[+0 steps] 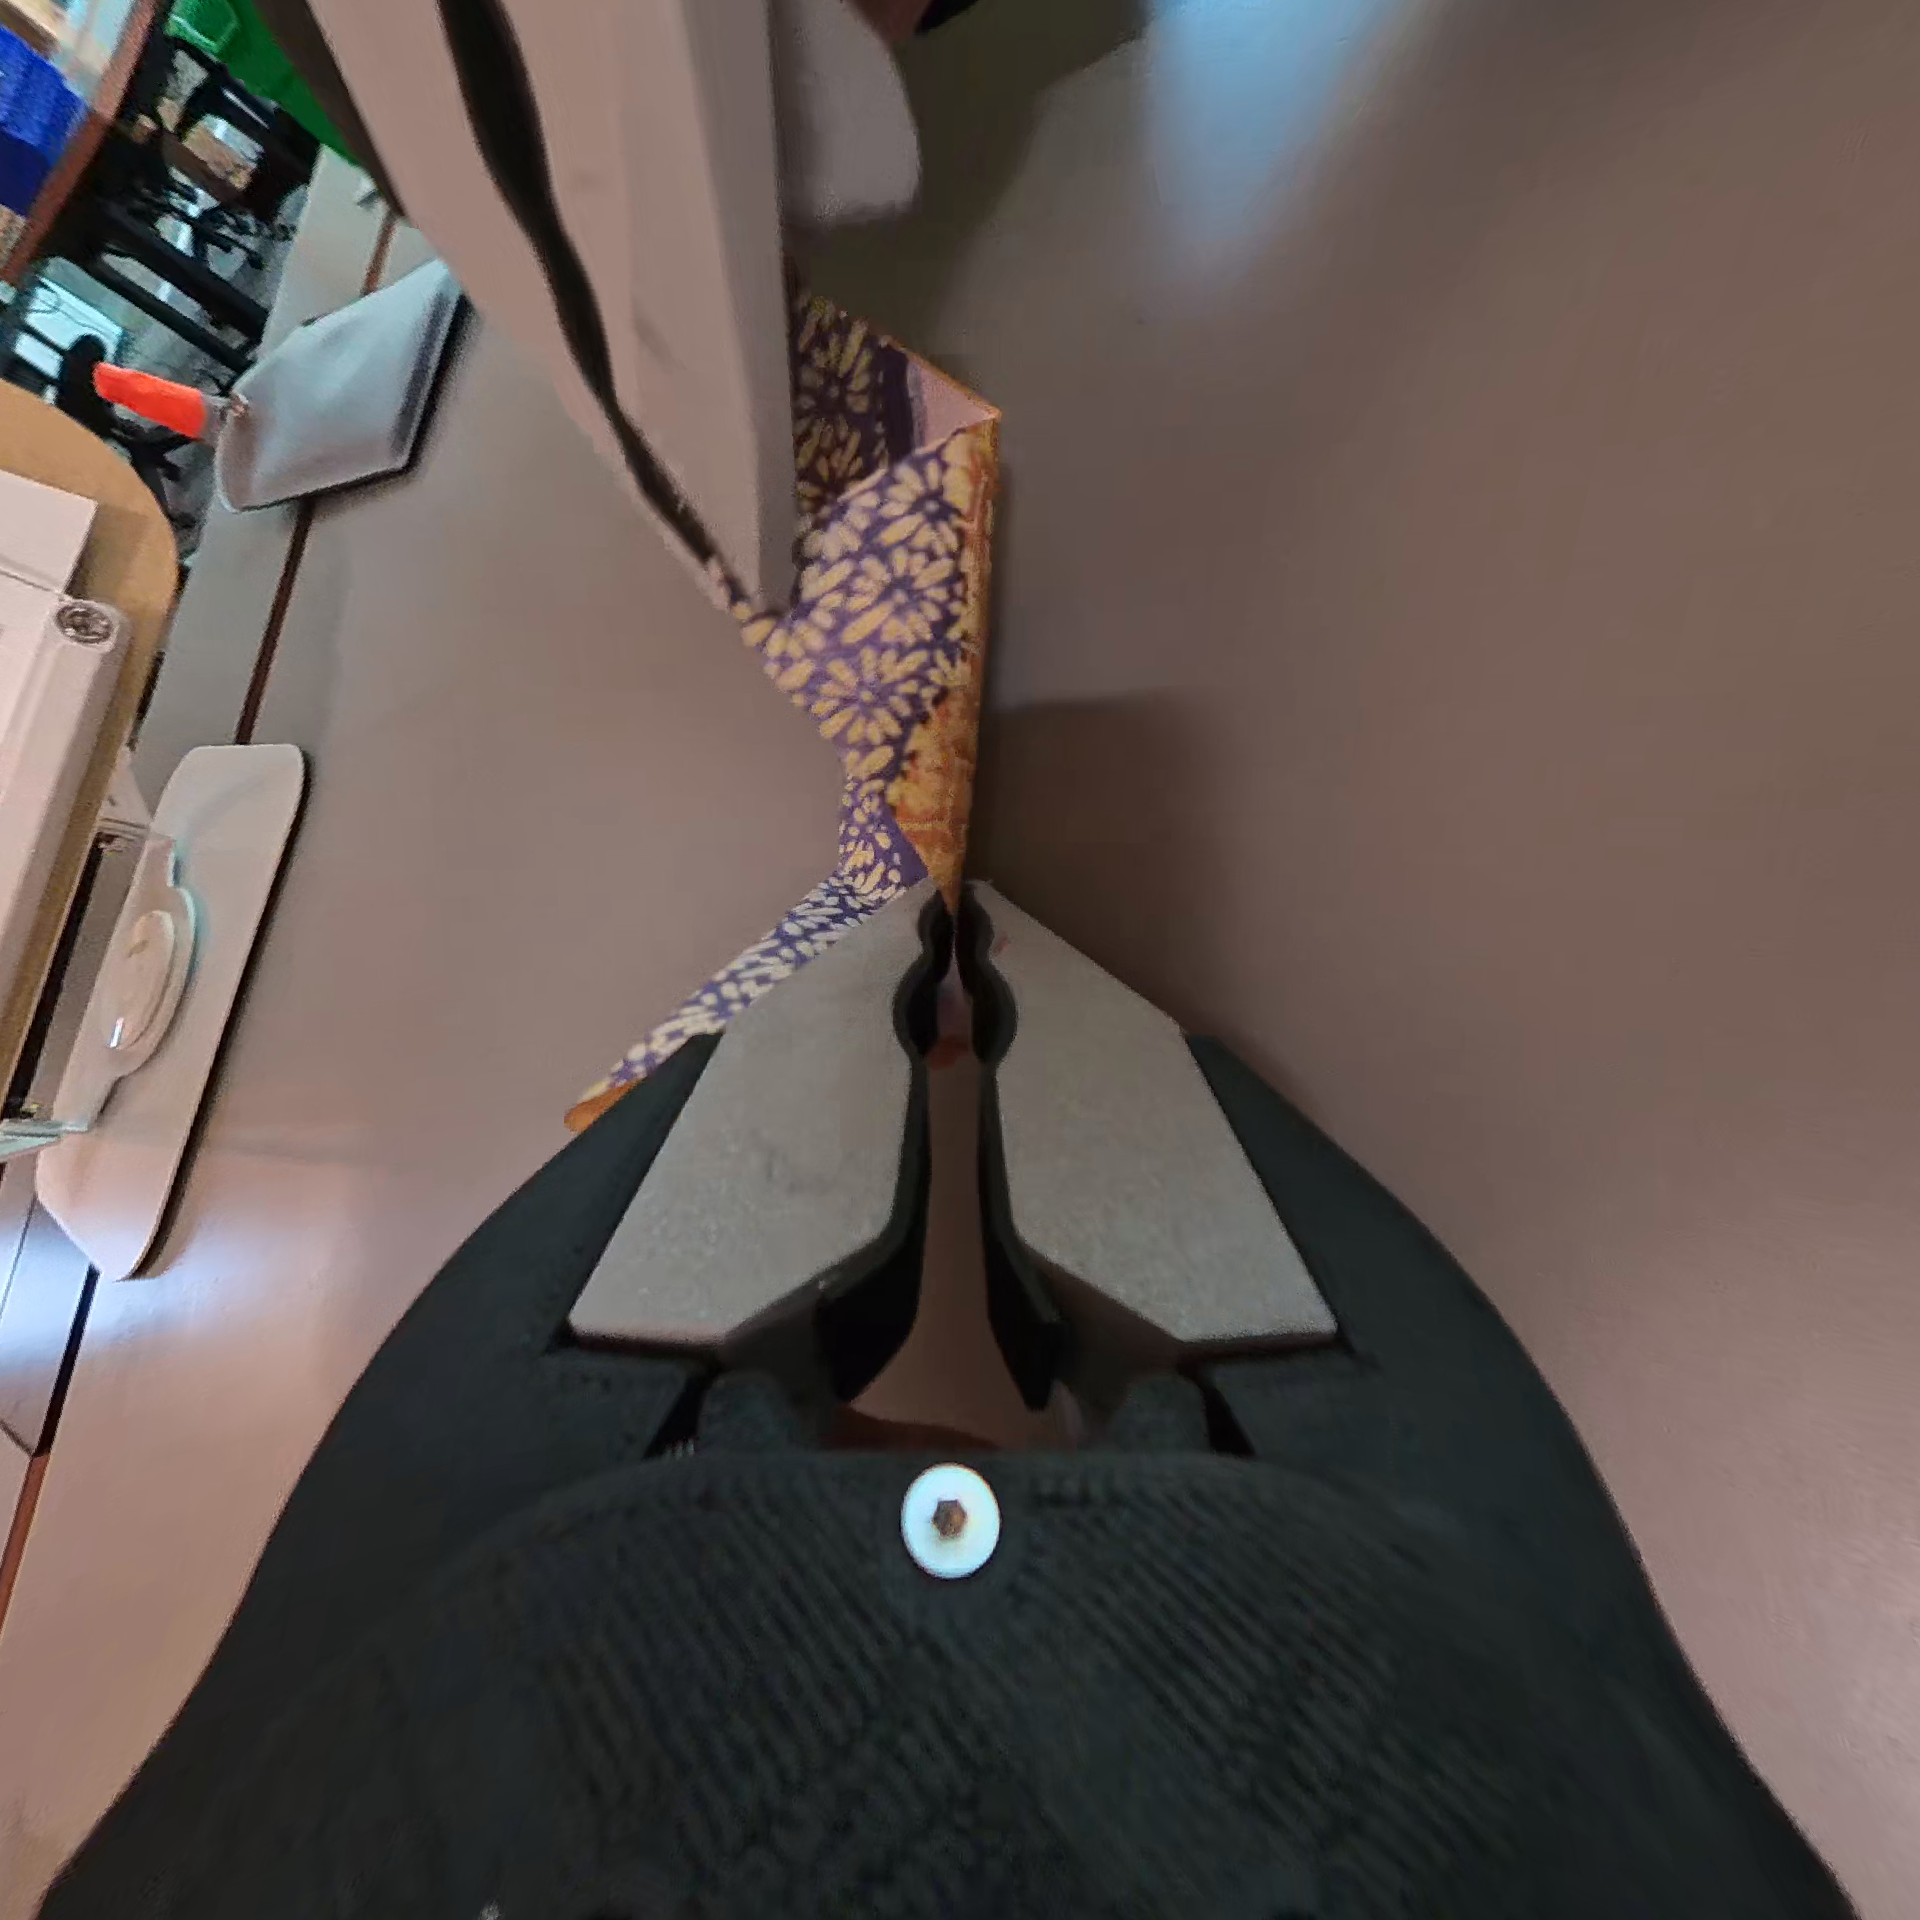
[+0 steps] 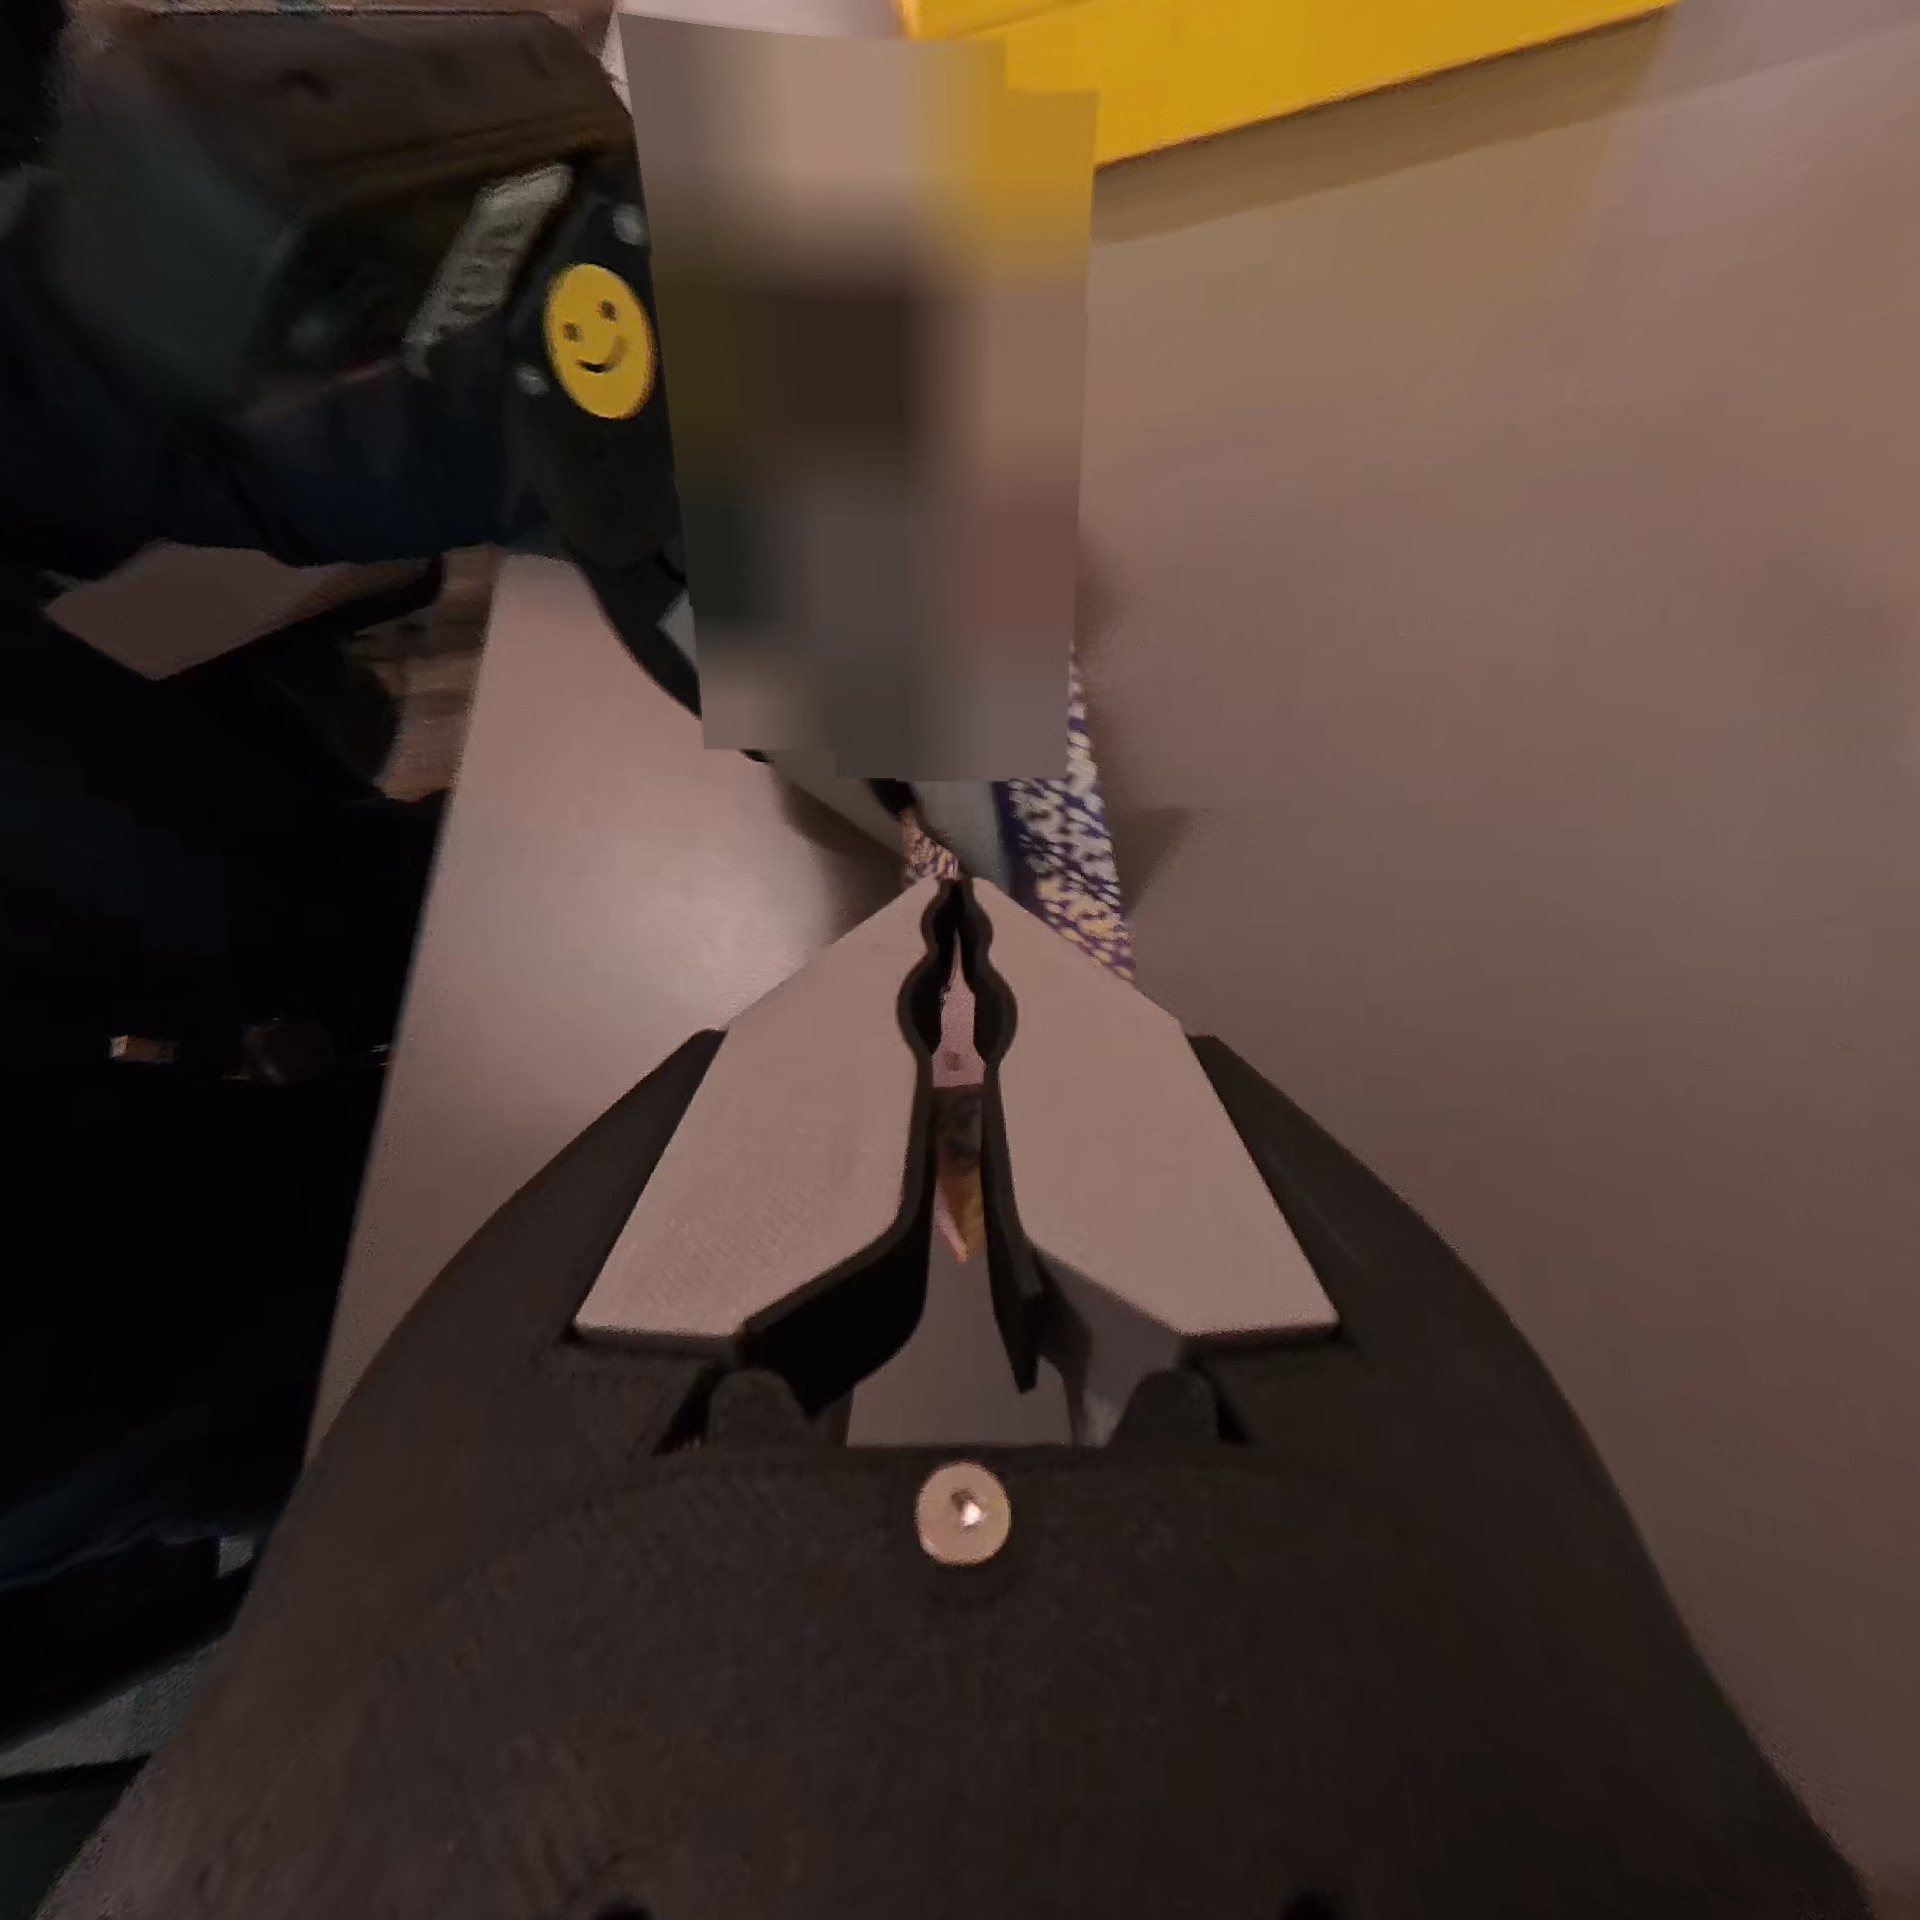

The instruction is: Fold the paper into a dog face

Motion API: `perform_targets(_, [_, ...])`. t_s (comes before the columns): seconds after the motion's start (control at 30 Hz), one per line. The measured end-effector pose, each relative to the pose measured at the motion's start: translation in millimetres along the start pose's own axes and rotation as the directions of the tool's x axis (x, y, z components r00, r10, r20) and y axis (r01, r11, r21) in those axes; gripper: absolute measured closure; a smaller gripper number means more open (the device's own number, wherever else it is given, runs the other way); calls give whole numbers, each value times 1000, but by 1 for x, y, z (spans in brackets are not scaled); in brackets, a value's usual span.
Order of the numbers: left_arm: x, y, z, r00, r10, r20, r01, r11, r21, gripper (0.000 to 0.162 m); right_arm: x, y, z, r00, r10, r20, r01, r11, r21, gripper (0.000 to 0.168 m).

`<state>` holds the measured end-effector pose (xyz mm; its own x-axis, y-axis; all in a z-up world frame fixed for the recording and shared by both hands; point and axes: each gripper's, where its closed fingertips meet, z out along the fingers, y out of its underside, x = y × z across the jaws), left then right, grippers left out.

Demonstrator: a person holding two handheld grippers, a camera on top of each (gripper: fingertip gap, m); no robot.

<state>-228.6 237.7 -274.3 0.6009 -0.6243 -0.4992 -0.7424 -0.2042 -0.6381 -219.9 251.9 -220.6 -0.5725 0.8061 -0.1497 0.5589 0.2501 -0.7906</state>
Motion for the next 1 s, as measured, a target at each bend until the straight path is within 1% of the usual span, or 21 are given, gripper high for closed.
perform_targets(0.07, [1, -1, 3, 1000, 15, 0, -15, 1000, -8, 162, 14, 12, 8, 997, 5, -74, -11, 997, -73, 168])
perform_targets(0.13, [2, -2, 3, 999, 34, 6, -34, 999, -3, 162, 21, 24, 19, 993, -6, -117, -12, 988, -153, 168])
perform_targets(0.3, [4, -2, 3, 1000, 22, -10, -22, 1000, -3, 162, 21, 38, 38, 990, -40, -133, 6, 969, -247, 168])
perform_targets(0.43, [2, 0, 2, 1000, -5, -10, 5, 1000, -8, 162, 22, 39, 39, 989, -44, -139, 8, 967, -253, 168])
perform_targets(0.5, [1, 1, 0, 1000, -18, -6, 18, 1000, -11, 158, 24, 39, 39, 989, -46, -144, 8, 967, -253, 168])
perform_targets(0.57, [3, 2, -4, 999, -42, -31, 42, 999, -6, 156, 24, 40, 39, 988, -48, -145, 10, 967, -253, 168])
perform_targets(0.7, [5, 0, -11, 993, -91, -75, 93, 996, 20, 136, 25, 39, 39, 988, -51, -148, 12, 968, -251, 168])
perform_targets(0.83, [5, -4, -12, 991, -105, -80, 109, 993, 37, 136, 25, 39, 39, 987, -54, -150, 15, 968, -252, 168])
perform_targets(1.0, [4, -1, -7, 994, -89, -56, 90, 996, 10, 140, 21, 34, 35, 989, -50, -142, 16, 973, -231, 168])
